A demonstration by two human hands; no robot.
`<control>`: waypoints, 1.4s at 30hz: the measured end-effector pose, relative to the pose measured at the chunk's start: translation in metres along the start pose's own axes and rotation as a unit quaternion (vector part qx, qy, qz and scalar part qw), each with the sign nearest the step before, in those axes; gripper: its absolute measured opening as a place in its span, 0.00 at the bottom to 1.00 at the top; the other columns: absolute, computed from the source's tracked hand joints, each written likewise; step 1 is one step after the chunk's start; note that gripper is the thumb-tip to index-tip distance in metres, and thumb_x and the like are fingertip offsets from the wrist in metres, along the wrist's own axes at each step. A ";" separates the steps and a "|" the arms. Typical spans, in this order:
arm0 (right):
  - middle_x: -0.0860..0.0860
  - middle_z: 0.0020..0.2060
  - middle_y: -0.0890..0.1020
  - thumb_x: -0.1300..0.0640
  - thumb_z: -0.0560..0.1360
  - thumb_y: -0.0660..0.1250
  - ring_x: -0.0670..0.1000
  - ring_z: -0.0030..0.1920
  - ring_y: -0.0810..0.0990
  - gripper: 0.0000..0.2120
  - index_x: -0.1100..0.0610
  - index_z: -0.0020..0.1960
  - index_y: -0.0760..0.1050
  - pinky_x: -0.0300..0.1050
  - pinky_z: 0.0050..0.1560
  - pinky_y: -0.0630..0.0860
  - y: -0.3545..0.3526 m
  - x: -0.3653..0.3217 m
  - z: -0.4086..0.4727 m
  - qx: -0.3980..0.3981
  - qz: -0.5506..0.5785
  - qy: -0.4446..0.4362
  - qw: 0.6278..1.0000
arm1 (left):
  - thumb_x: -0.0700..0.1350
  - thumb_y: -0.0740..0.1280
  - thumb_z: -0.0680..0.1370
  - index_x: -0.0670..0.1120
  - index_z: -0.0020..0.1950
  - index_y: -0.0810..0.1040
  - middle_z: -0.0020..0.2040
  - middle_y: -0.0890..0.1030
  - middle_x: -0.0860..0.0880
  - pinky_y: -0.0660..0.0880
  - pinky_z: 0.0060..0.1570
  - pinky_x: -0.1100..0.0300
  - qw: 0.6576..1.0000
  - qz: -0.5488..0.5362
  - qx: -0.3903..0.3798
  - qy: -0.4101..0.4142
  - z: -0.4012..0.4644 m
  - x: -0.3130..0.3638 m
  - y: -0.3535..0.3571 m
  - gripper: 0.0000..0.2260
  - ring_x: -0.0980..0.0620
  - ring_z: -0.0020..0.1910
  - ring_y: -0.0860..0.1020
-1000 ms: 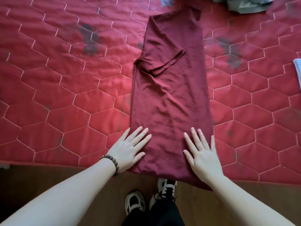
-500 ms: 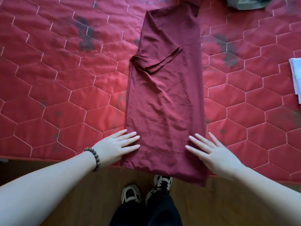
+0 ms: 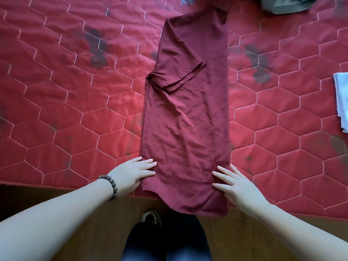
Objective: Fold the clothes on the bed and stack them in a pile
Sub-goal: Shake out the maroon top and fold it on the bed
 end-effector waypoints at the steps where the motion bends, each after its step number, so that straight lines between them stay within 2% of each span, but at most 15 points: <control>1: 0.52 0.59 0.81 0.69 0.68 0.71 0.55 0.66 0.75 0.18 0.54 0.54 0.83 0.57 0.71 0.61 -0.006 0.005 0.005 -0.006 0.086 0.042 0.995 | 0.35 0.57 0.78 0.52 0.72 0.70 0.75 0.60 0.57 0.39 0.72 0.69 0.997 -0.066 0.001 -0.026 0.001 -0.003 -0.005 0.23 0.58 0.76 0.54; 3: 0.48 0.54 0.83 0.71 0.73 0.64 0.47 0.64 0.76 0.16 0.56 0.53 0.83 0.39 0.73 0.58 -0.022 0.025 0.020 -0.011 0.226 0.147 0.963 | 0.34 0.59 0.77 0.52 0.63 0.79 0.66 0.73 0.61 0.52 0.66 0.79 0.969 -0.223 0.022 -0.103 0.008 -0.015 -0.028 0.21 0.63 0.69 0.66; 5: 0.44 0.44 0.84 0.71 0.74 0.60 0.43 0.51 0.80 0.18 0.53 0.49 0.83 0.27 0.56 0.69 -0.044 0.058 0.040 0.009 0.367 0.244 0.898 | 0.35 0.63 0.77 0.50 0.53 0.83 0.49 0.82 0.62 0.68 0.54 0.74 0.912 -0.375 0.067 -0.155 0.025 -0.039 -0.062 0.14 0.61 0.52 0.79; 8: 0.40 0.29 0.79 0.65 0.77 0.61 0.39 0.29 0.73 0.17 0.49 0.39 0.82 0.31 0.30 0.70 -0.076 0.102 0.082 0.067 0.492 0.311 0.810 | 0.46 0.64 0.80 0.48 0.47 0.82 0.40 0.83 0.55 0.74 0.42 0.63 0.818 -0.523 0.159 -0.177 0.057 -0.079 -0.115 0.07 0.59 0.38 0.79; 10: 0.45 0.31 0.80 0.54 0.79 0.64 0.43 0.32 0.73 0.10 0.52 0.42 0.83 0.37 0.33 0.71 -0.076 0.128 0.107 0.100 0.533 0.378 0.750 | 0.52 0.65 0.79 0.47 0.44 0.79 0.36 0.81 0.52 0.71 0.32 0.63 0.746 -0.597 0.197 -0.219 0.079 -0.108 -0.128 0.10 0.56 0.30 0.76; 12: 0.54 0.47 0.82 0.43 0.77 0.64 0.51 0.45 0.78 0.21 0.60 0.55 0.79 0.48 0.49 0.76 -0.058 0.144 0.119 0.108 0.544 0.455 0.696 | 0.56 0.66 0.77 0.49 0.42 0.74 0.35 0.72 0.48 0.64 0.30 0.63 0.707 -0.616 0.200 -0.286 0.096 -0.130 -0.119 0.12 0.53 0.28 0.68; 14: 0.53 0.53 0.81 0.39 0.75 0.64 0.53 0.52 0.79 0.24 0.58 0.57 0.78 0.47 0.55 0.73 -0.044 0.153 0.122 0.113 0.502 0.500 0.697 | 0.56 0.69 0.75 0.49 0.43 0.74 0.33 0.70 0.49 0.66 0.32 0.61 0.718 -0.575 0.197 -0.339 0.107 -0.144 -0.107 0.12 0.52 0.29 0.67; 18: 0.51 0.35 0.77 0.43 0.76 0.65 0.55 0.40 0.74 0.19 0.59 0.40 0.75 0.48 0.38 0.67 -0.053 0.164 0.132 0.168 0.405 0.512 0.739 | 0.51 0.71 0.73 0.42 0.44 0.80 0.37 0.82 0.43 0.72 0.39 0.52 0.743 -0.504 0.250 -0.362 0.111 -0.158 -0.106 0.12 0.50 0.36 0.75; 22: 0.55 0.52 0.80 0.48 0.77 0.66 0.56 0.53 0.76 0.17 0.61 0.57 0.76 0.47 0.51 0.68 -0.061 0.178 0.141 0.192 0.392 0.527 0.729 | 0.46 0.69 0.75 0.39 0.43 0.80 0.44 0.82 0.36 0.76 0.50 0.45 0.756 -0.470 0.288 -0.352 0.112 -0.162 -0.117 0.10 0.48 0.38 0.76; 26: 0.59 0.42 0.81 0.55 0.79 0.64 0.57 0.43 0.76 0.10 0.62 0.45 0.77 0.47 0.41 0.64 -0.075 0.184 0.145 0.236 0.344 0.507 0.754 | 0.43 0.66 0.78 0.37 0.45 0.79 0.42 0.83 0.43 0.73 0.50 0.52 0.750 -0.476 0.317 -0.333 0.104 -0.168 -0.122 0.09 0.46 0.41 0.76; 31: 0.58 0.54 0.79 0.50 0.79 0.63 0.59 0.56 0.76 0.17 0.61 0.61 0.74 0.47 0.54 0.68 -0.076 0.178 0.138 0.252 0.301 0.552 0.735 | 0.45 0.65 0.78 0.42 0.53 0.78 0.38 0.79 0.49 0.68 0.46 0.60 0.759 -0.395 0.337 -0.393 0.092 -0.163 -0.133 0.08 0.48 0.43 0.76; 33: 0.60 0.58 0.75 0.52 0.77 0.65 0.61 0.59 0.73 0.18 0.61 0.63 0.72 0.53 0.59 0.68 -0.097 0.164 0.145 0.287 0.188 0.511 0.788 | 0.46 0.66 0.78 0.43 0.57 0.76 0.42 0.79 0.50 0.70 0.49 0.58 0.758 -0.316 0.418 -0.389 0.080 -0.150 -0.156 0.10 0.47 0.47 0.77; 36: 0.61 0.61 0.76 0.59 0.74 0.69 0.63 0.62 0.73 0.16 0.63 0.60 0.76 0.58 0.63 0.69 -0.114 0.122 0.184 0.313 0.026 0.333 0.889 | 0.41 0.63 0.75 0.41 0.54 0.79 0.52 0.80 0.43 0.71 0.54 0.49 0.849 -0.081 0.473 -0.222 0.095 -0.094 -0.188 0.10 0.41 0.53 0.77; 39: 0.58 0.65 0.75 0.60 0.73 0.69 0.59 0.68 0.72 0.18 0.61 0.62 0.77 0.61 0.69 0.65 -0.087 0.084 0.227 0.223 -0.028 0.177 0.958 | 0.42 0.61 0.75 0.41 0.60 0.80 0.62 0.79 0.42 0.73 0.61 0.45 0.923 0.039 0.379 -0.048 0.139 -0.042 -0.165 0.16 0.41 0.63 0.76; 42: 0.53 0.72 0.68 0.52 0.78 0.63 0.55 0.74 0.64 0.23 0.55 0.72 0.69 0.63 0.72 0.59 -0.057 0.080 0.244 0.139 -0.066 0.139 0.978 | 0.53 0.62 0.77 0.47 0.73 0.68 0.74 0.66 0.45 0.62 0.70 0.41 0.956 0.108 0.257 -0.093 0.168 -0.049 -0.131 0.25 0.44 0.74 0.63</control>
Point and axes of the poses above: each hand's wrist, its own z-axis towards the middle knuckle, its own y-axis out of the palm, x = y × z, the point moved 9 cm from there along z, towards the middle knuckle
